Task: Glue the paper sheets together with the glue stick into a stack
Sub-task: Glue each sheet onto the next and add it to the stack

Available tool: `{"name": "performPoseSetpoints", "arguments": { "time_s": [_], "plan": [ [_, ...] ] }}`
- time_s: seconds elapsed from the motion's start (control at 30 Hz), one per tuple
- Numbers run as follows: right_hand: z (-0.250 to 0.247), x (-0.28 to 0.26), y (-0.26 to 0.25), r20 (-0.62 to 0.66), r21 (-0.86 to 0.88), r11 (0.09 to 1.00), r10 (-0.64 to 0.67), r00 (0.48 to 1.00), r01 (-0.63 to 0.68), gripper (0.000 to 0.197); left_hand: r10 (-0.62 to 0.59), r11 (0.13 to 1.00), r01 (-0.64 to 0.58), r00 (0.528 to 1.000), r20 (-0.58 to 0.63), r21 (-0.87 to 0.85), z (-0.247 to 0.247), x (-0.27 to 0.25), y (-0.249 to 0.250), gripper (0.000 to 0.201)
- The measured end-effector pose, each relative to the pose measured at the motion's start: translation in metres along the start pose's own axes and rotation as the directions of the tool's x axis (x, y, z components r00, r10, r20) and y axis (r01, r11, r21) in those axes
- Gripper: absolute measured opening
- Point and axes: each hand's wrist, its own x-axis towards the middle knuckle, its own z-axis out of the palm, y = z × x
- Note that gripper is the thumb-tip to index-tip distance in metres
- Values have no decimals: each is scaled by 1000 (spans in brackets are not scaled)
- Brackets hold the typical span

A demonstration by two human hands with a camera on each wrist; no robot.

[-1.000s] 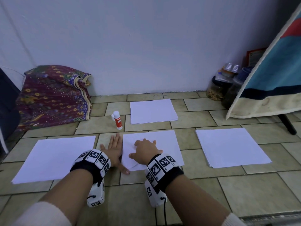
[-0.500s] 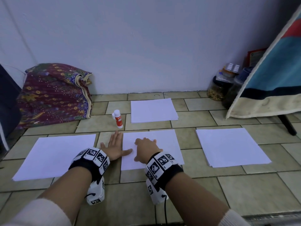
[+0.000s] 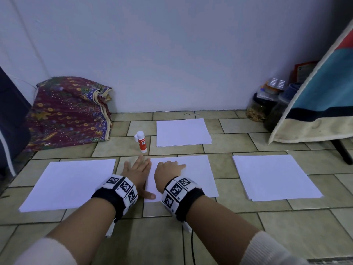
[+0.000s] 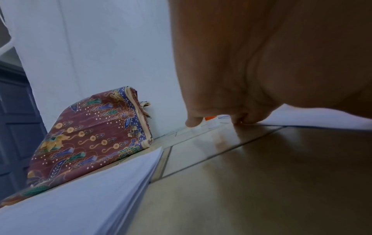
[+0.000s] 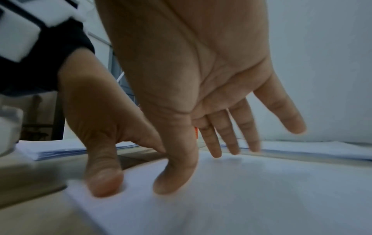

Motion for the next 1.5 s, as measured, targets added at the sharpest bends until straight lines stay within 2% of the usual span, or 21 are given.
{"name": "performPoseSetpoints", "arguments": {
  "time_s": [0.07,0.13,0.2,0.27,0.43,0.63,0.7,0.9,0.97,1.03,1.13,1.2,1.27,1.33,1.4,1.5],
  "plan": [
    [-5,6,1,-8,52,993,-110,994,110,58,-6,1000,6,1000,-12,-3,0,1,1,117],
    [-7,10,11,27,120,972,-206,978,201,73,-7,1000,6,1000,-22,-5,0,0,1,118],
    [-3,13,27,2,172,961,-222,975,219,83,0,1000,-1,1000,-24,-18,1,0,-1,118],
    [3,15,44,-47,242,950,-191,980,197,78,8,999,-9,1000,-18,-33,2,0,-2,119],
    [10,11,83,-72,343,933,-88,994,107,60,19,999,-19,1000,0,-26,2,1,-4,119],
    [15,1,134,-88,358,933,55,995,-20,50,22,999,-22,1000,7,-25,5,1,-6,119],
    [15,0,142,-99,341,939,75,992,-37,51,27,999,-27,1000,6,-30,5,2,-6,119],
    [15,7,133,-110,144,985,109,988,-92,78,37,999,-37,999,-1,-5,-3,-2,-8,114],
    [13,6,125,-150,30,986,165,975,-162,75,17,999,-19,997,-72,-32,-13,-4,-6,99],
    [12,3,117,-178,-47,979,190,966,-201,62,-5,999,0,988,-155,-38,-22,-7,-2,84],
    [13,3,105,-164,38,989,149,975,-145,38,28,999,-33,967,-254,-17,-29,-8,5,63],
    [16,3,97,-169,142,986,117,979,-94,34,69,996,-80,945,-320,-24,-28,-10,12,46],
    [17,3,86,-185,186,982,75,980,-40,36,111,988,-143,924,-365,-64,-24,-8,18,39],
    [19,4,76,-189,197,979,-19,982,57,48,141,975,-195,911,-388,-106,-18,-7,22,45],
    [20,5,67,-194,210,963,-129,973,170,51,140,969,-206,912,-386,-135,-13,-6,25,57],
    [21,8,57,-222,204,939,-229,948,275,49,119,969,-171,955,-272,-176,-7,-7,28,83]
  ]
}}
